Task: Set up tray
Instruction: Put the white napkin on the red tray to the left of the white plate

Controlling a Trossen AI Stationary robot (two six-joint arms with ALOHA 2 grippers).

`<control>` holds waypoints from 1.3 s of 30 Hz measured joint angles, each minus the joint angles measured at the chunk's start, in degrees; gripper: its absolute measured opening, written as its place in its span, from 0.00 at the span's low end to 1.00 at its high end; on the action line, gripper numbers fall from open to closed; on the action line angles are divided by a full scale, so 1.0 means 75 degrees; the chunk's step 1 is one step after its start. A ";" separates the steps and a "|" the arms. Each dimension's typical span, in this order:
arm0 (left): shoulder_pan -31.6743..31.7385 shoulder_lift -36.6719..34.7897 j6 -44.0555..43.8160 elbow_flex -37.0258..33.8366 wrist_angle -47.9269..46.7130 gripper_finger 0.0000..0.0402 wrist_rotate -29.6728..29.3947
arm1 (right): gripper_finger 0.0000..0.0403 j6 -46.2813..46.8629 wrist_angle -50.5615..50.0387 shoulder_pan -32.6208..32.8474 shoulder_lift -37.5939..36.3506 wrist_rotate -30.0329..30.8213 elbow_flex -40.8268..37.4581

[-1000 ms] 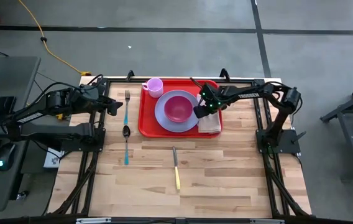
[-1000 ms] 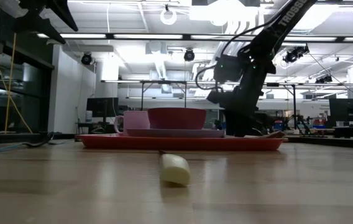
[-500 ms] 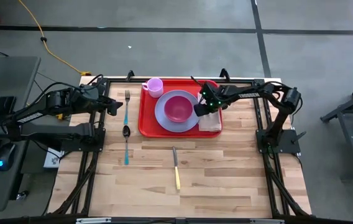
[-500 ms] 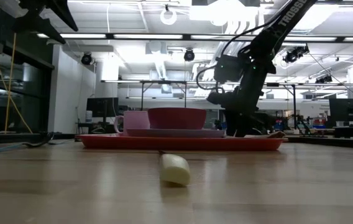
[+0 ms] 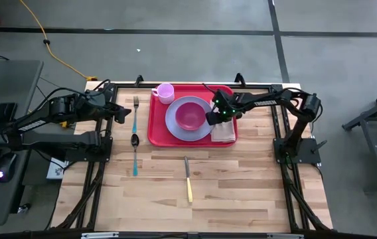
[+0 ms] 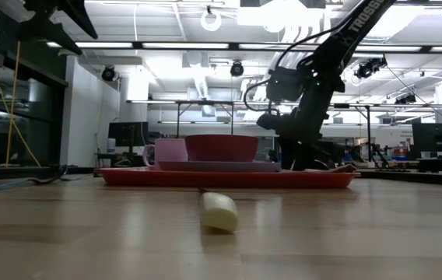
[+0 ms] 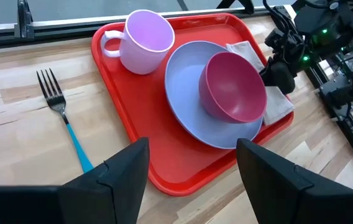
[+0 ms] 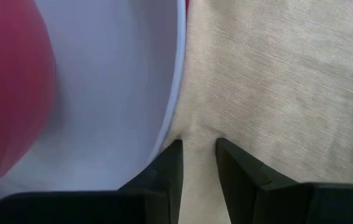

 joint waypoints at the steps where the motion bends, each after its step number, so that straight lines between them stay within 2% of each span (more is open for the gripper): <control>1: 0.0002 -0.0003 0.0001 0.0000 0.0000 0.67 0.0082 | 0.19 -0.0061 -0.0052 -0.0018 0.0000 0.0001 0.0000; 8: -0.0001 -0.0003 0.0002 0.0000 -0.0003 0.67 0.0217 | 0.19 -0.0165 -0.0411 -0.0200 0.0000 -0.0016 0.0012; 39: -0.0001 0.0000 0.0066 0.0000 -0.0006 0.67 0.0232 | 0.19 -0.0025 -0.0419 -0.0307 -0.0338 -0.0326 -0.0006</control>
